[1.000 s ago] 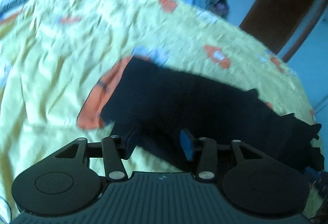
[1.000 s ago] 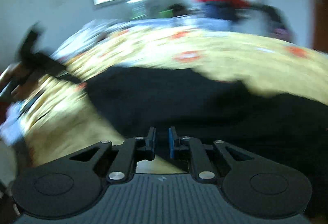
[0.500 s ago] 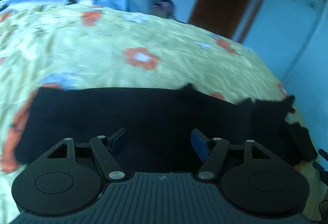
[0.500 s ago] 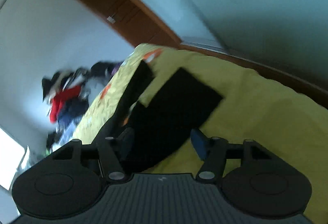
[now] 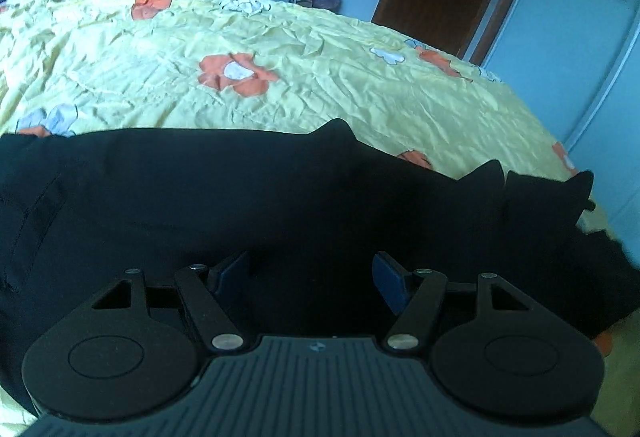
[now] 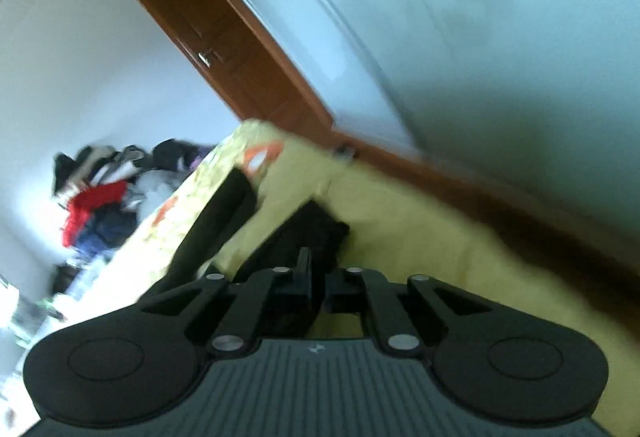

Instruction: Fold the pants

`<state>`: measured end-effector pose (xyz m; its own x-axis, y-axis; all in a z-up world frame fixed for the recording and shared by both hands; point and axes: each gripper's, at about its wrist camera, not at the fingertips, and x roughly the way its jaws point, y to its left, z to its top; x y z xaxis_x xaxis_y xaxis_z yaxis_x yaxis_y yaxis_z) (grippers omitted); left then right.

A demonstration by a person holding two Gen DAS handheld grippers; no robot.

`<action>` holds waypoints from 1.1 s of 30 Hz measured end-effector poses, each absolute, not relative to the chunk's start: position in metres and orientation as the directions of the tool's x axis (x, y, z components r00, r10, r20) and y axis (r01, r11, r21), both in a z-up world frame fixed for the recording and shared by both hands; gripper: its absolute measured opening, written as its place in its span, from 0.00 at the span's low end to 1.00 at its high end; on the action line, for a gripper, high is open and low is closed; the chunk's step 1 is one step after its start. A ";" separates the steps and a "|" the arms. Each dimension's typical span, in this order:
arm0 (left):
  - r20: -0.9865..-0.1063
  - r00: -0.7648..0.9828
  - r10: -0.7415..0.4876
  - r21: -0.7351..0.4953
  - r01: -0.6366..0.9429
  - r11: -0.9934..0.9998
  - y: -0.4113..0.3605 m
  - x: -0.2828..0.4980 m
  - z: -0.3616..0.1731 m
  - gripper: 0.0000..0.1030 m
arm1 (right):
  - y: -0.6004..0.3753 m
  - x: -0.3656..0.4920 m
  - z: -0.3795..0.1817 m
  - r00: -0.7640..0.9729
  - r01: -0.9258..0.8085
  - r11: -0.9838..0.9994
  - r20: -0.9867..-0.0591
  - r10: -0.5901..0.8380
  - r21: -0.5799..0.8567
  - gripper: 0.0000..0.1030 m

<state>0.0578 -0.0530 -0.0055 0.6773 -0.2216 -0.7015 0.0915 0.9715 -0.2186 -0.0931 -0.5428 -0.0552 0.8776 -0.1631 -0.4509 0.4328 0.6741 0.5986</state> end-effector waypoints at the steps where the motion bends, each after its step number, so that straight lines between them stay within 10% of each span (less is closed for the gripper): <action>1: -0.701 0.679 -0.218 -0.209 0.097 0.973 -0.055 0.058 -0.006 0.70 | -0.543 -0.096 -0.048 0.869 0.451 0.705 -0.449 -0.207 0.547 0.05; 10: -0.680 0.713 -0.172 -0.083 0.159 0.984 -0.074 0.048 -0.015 0.80 | -0.550 -0.080 -0.047 0.678 0.611 0.771 -0.622 -0.393 0.179 0.21; 14: -0.673 0.720 -0.170 -0.061 0.175 0.983 -0.079 0.047 -0.019 0.86 | -0.528 -0.086 -0.017 0.653 0.737 0.657 -0.419 -0.631 0.159 0.26; 15: -0.671 0.722 -0.168 -0.056 0.177 0.983 -0.080 0.047 -0.020 0.88 | -0.520 -0.081 -0.008 0.765 0.629 0.735 -0.372 -0.526 0.254 0.26; 17: -0.667 0.727 -0.163 -0.046 0.178 0.983 -0.083 0.046 -0.021 0.89 | -0.515 -0.048 -0.002 0.902 0.361 0.821 -0.390 -0.186 0.443 0.81; 18: -0.665 0.730 -0.159 -0.040 0.178 0.983 -0.084 0.045 -0.022 0.90 | -0.509 -0.021 -0.005 0.903 0.255 0.814 -0.429 -0.007 0.523 0.91; 25: -0.634 0.757 -0.154 0.010 0.207 0.978 -0.089 0.040 -0.030 0.98 | -0.474 0.106 -0.039 0.738 0.239 0.640 -0.565 0.369 0.730 0.92; 33: -0.624 0.764 -0.162 0.005 0.212 0.977 -0.088 0.039 -0.033 1.00 | -0.452 0.185 0.023 0.806 -0.018 0.686 -0.396 0.440 0.727 0.94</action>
<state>0.0394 -0.0885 -0.0328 0.7641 -0.1623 -0.6243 0.2119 0.9773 0.0053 0.1846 -0.4519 0.0227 0.8060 0.4401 -0.3958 -0.0177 0.6864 0.7270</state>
